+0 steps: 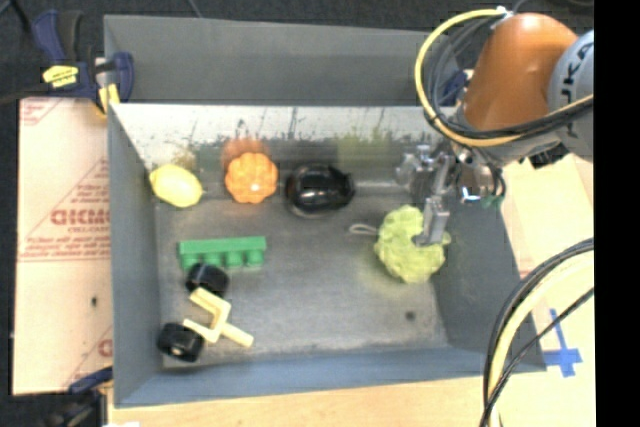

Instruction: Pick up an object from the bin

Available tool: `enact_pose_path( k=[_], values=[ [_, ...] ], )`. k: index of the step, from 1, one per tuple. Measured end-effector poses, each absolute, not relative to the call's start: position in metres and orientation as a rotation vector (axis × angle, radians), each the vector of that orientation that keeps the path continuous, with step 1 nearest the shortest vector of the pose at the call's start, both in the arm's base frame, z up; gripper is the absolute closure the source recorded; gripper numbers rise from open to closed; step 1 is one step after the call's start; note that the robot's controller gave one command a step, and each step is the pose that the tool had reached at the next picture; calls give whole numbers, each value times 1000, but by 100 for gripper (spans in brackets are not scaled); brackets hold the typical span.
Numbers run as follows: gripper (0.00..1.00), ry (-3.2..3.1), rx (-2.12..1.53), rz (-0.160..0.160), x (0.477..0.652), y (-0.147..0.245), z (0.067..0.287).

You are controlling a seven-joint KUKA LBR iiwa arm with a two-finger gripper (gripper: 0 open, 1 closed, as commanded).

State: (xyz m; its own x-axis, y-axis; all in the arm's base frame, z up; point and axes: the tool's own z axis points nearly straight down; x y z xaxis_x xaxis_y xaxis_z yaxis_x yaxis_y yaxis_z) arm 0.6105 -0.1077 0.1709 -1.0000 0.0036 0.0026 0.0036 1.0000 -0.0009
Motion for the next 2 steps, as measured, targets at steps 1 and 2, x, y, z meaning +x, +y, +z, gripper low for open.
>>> enact_pose_path(
  k=[1, 2],
  values=[
    [0, -3146, -3, 3, 612, -107, 176],
    [0, -3148, -120, 1, 610, -120, 137]
  ],
)
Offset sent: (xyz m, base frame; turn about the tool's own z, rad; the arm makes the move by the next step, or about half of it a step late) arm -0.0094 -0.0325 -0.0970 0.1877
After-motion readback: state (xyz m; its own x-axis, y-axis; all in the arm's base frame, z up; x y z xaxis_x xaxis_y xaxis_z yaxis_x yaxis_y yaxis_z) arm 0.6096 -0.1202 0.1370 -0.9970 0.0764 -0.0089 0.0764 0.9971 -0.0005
